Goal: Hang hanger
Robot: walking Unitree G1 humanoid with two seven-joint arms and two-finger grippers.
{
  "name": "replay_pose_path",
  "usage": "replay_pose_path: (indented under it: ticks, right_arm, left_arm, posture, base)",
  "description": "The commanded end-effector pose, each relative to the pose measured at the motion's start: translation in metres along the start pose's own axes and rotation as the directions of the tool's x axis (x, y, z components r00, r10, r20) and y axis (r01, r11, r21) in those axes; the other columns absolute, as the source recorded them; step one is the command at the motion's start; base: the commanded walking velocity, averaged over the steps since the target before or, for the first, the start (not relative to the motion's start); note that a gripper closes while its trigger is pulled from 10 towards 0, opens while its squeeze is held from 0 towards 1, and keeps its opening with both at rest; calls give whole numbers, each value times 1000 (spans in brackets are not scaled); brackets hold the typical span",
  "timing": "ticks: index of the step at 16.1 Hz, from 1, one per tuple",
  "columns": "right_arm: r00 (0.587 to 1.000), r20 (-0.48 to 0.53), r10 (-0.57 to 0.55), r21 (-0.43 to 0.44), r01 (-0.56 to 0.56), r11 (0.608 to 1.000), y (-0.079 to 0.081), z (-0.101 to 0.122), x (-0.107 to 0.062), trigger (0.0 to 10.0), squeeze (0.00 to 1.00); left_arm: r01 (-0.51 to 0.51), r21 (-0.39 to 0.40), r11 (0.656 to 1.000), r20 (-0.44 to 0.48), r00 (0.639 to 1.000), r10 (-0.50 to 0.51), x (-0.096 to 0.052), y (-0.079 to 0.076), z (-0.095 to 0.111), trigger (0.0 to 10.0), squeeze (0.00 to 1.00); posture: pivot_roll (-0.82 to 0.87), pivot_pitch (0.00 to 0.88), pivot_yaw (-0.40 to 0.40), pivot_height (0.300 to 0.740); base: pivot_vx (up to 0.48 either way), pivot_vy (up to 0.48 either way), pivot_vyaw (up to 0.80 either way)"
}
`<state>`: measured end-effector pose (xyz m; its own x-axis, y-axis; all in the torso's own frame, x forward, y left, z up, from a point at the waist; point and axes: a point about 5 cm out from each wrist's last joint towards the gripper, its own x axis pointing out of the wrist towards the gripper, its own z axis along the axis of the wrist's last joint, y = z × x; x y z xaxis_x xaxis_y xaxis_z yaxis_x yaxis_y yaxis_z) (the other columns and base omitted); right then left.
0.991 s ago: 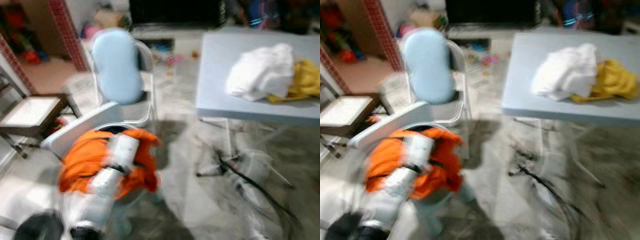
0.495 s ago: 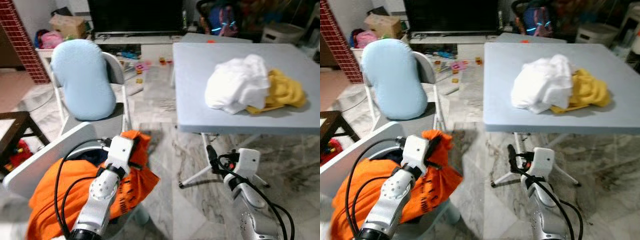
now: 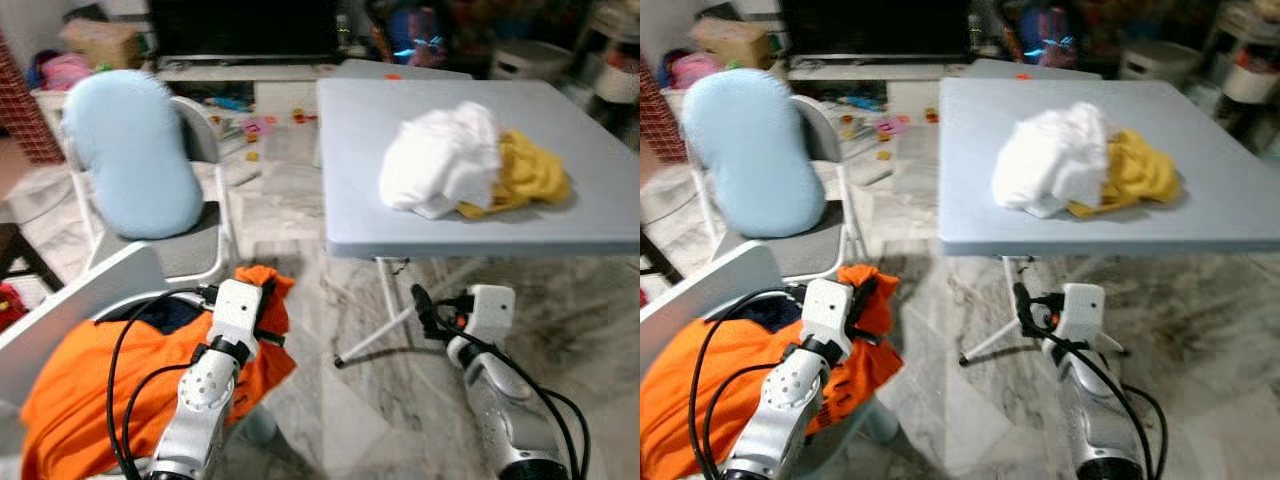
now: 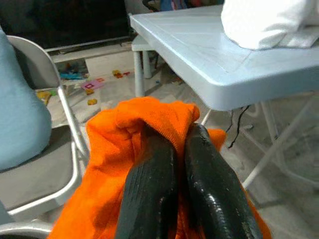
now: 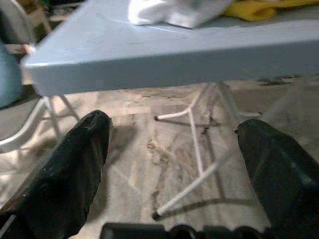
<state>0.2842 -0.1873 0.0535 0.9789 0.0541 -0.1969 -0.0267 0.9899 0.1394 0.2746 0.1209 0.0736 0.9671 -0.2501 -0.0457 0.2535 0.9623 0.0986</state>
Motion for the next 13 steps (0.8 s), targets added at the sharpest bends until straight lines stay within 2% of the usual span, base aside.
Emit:
replay_pose_path:
  ticks: [1,2,9,12,13]
  right_arm:
    - [1000,-8,10,-4,-10,1000,2,0,2,10000,0]
    - [1000,-7,11,-4,-11,1000,2,0,3,10000,0]
    - [1000,-13,-7,-4,7,1000,0,-4,0,10000,0]
    - [1000,-13,-16,-5,16,1000,-2,-4,-1,10000,0]
    - [1000,-12,-22,-3,22,1000,-3,-4,-2,10000,0]
  left_arm:
    - [-10,-21,1000,5,1000,10,1,3,4,10000,0]
    - [-2,-27,1000,8,1000,2,2,3,5,10000,0]
    - [42,-36,998,6,999,-42,5,-4,7,10000,0]
    - [55,-25,998,-2,998,-55,6,-6,6,10000,0]
    - [60,-19,998,-2,998,-60,6,-5,6,10000,0]
  posture:
    - [11,0,-42,740]
    - [9,0,-38,740]
    - [-19,7,-21,740]
    - [-28,9,-12,740]
    - [-31,12,-7,740]
  base:
    - [0,0,0]
    - [0,0,0]
    - [0,-300,-536]
    - [0,-307,-723]
    - [0,-311,0]
